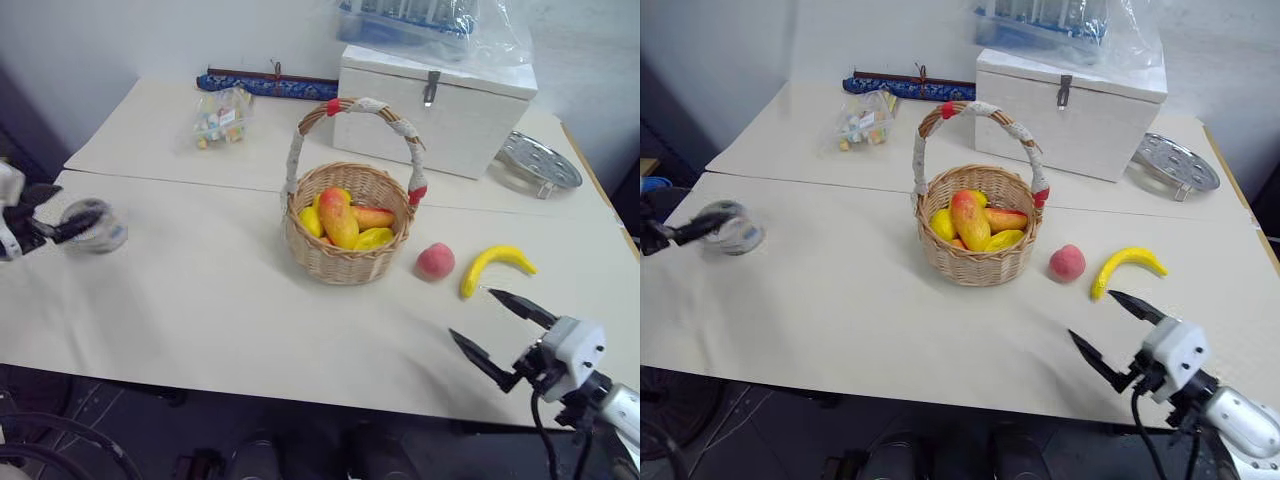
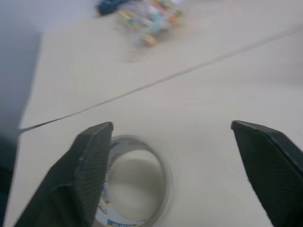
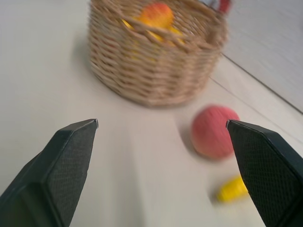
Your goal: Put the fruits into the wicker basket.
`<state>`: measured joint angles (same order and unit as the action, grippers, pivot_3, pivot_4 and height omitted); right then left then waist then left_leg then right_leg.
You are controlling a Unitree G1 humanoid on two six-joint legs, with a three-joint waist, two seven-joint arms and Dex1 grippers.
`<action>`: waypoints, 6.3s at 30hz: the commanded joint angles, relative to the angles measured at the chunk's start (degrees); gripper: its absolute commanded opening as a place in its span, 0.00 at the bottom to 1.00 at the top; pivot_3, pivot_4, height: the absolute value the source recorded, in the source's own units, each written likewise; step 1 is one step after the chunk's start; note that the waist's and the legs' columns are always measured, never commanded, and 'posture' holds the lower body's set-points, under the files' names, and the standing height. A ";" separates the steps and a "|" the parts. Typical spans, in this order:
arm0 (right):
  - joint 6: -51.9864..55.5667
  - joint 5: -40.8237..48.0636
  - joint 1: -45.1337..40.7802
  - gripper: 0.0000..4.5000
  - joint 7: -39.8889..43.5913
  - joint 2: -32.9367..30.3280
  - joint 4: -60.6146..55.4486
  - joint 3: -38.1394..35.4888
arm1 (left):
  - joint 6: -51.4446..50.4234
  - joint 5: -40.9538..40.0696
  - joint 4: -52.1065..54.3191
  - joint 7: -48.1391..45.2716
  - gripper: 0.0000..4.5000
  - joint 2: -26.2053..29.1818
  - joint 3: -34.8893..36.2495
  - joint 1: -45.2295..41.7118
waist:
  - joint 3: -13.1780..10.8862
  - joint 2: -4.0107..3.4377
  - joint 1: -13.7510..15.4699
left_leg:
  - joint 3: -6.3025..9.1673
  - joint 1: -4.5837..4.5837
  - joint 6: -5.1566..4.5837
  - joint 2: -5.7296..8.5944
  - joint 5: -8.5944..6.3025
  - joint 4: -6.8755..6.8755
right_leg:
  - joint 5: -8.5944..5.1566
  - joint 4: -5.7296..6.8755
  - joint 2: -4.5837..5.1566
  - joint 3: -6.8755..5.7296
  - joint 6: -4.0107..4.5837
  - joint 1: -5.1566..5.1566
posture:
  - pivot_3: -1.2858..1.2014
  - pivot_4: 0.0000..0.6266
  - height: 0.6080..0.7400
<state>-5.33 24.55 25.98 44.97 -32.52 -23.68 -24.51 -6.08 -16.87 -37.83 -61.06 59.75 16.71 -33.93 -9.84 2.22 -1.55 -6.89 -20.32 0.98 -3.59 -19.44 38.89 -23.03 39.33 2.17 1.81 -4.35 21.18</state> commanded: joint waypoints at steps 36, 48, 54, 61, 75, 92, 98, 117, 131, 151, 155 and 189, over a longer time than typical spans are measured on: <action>55.54 1.31 -55.99 1.00 -6.76 -15.72 16.63 26.11 | -24.99 -25.66 59.31 0.52 1.00 -15.13 -1.93 23.93 | -0.51 -0.85 -1.76 | 0.47 -1.54 0.12 -0.16 0.16 -0.05 | 0.09 -0.24 -0.37 0.42 0.02 1.33 | 0.52 0.24 1.00; 50.27 -1.49 -57.62 0.66 1.39 -15.53 19.93 27.76 | -19.79 -23.70 58.73 0.40 1.00 -16.24 -1.57 27.78 | -0.52 -0.86 -1.88 | 0.54 -1.52 0.12 -0.10 0.47 0.28 | 0.15 0.17 -0.36 0.41 0.02 1.30 | 0.52 0.24 1.00; 45.84 4.32 -52.39 0.52 9.19 -17.02 11.67 21.06 | -19.66 -25.00 57.98 0.53 1.00 -17.32 -2.28 26.90 | -0.52 -0.86 -1.65 | 0.54 -1.53 0.10 -0.09 0.45 0.25 | 0.15 0.15 -0.34 0.40 0.02 1.31 | 0.52 0.24 1.00; 57.18 25.18 -55.81 0.52 4.99 -12.77 -5.55 12.97 | -21.96 -28.00 57.04 1.88 1.00 -18.20 -0.47 25.46 | -0.55 -0.88 -2.30 | 0.66 -1.45 0.14 -0.13 0.47 0.25 | 0.15 0.16 -0.39 0.34 0.02 1.18 | 0.52 0.24 1.00; 44.75 -1.44 -62.17 0.90 -15.37 2.39 -2.20 30.55 | -22.24 -28.56 54.53 1.27 1.00 -18.09 0.18 24.41 | -0.56 -0.87 -3.04 | 0.73 -1.44 0.15 -0.03 0.45 0.17 | 0.16 0.15 -0.29 0.34 0.03 1.21 | 0.52 0.24 1.00; 23.27 4.99 -6.94 0.99 -1.66 3.99 -13.25 -14.40 | -20.04 -25.59 49.16 -4.97 1.00 -17.52 -5.56 16.59 | -0.56 -0.87 -0.82 | 0.94 -1.24 0.18 -0.06 0.43 0.08 | 0.15 -0.26 -0.55 0.29 0.02 0.70 | 0.52 0.24 1.00; 1.99 -5.23 10.50 0.99 2.55 11.04 -2.12 -13.16 | -15.93 -21.56 45.11 -8.70 1.00 -18.14 -8.68 15.30 | -0.55 -0.86 -1.47 | 0.61 -0.51 0.19 -0.02 0.43 -0.40 | 0.19 -0.69 -0.63 0.61 -0.04 0.08 | 0.52 0.24 1.00; 58.39 7.63 -31.00 0.99 -37.78 3.23 -7.73 0.09 | -17.33 -22.10 48.42 -4.87 1.00 -21.15 -8.88 15.22 | -0.57 -0.88 -1.30 | 0.20 -0.17 0.37 -0.09 0.57 -0.83 | 0.26 -0.51 -0.68 1.13 -0.02 0.37 | 0.52 0.24 1.00; 68.67 3.69 -43.78 0.95 -44.14 12.02 4.76 4.57 | -19.77 -23.79 54.98 3.02 1.00 -23.88 -7.20 18.68 | -0.57 -0.88 -1.98 | 0.12 -0.25 0.36 -0.13 0.59 -0.82 | 0.26 -0.52 -0.71 1.19 -0.03 0.44 | 0.52 0.24 1.00; 51.39 20.88 -25.49 0.09 10.89 -21.27 -14.54 3.32 | -23.65 -25.60 57.26 4.45 1.00 -20.95 -4.41 20.17 | -0.64 -0.80 -1.78 | 0.11 -0.25 0.26 -0.13 0.50 -0.94 | 0.35 -1.03 -0.76 1.22 -0.19 0.23 | 0.52 0.24 1.00; 49.17 21.62 -36.46 0.09 10.73 -20.04 -14.31 11.01 | -24.41 -26.31 57.87 5.23 1.00 -20.91 -3.68 20.81 | -0.67 -0.72 -1.91 | 0.12 -0.20 0.17 -0.13 0.55 -0.88 | 0.57 -1.18 -0.74 1.24 -0.24 0.12 | 0.52 0.24 1.00; 27.25 2.76 -65.51 0.96 12.16 -8.88 24.96 20.13 | -26.03 -31.77 60.64 10.85 1.00 -21.36 2.50 24.17 | -0.69 -0.71 -3.33 | 0.06 -0.31 0.11 -0.12 0.76 -0.83 | 0.76 -1.11 -0.72 1.21 -0.12 0.31 | 0.52 0.24 1.00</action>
<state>24.55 28.07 -37.50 55.50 -42.29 -0.74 -5.56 -32.62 -48.07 21.89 -50.15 38.16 19.04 -9.42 -10.53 1.51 -4.87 -6.83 -20.63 1.11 -3.74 -18.66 38.02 -22.27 38.21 1.43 3.02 -4.46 21.52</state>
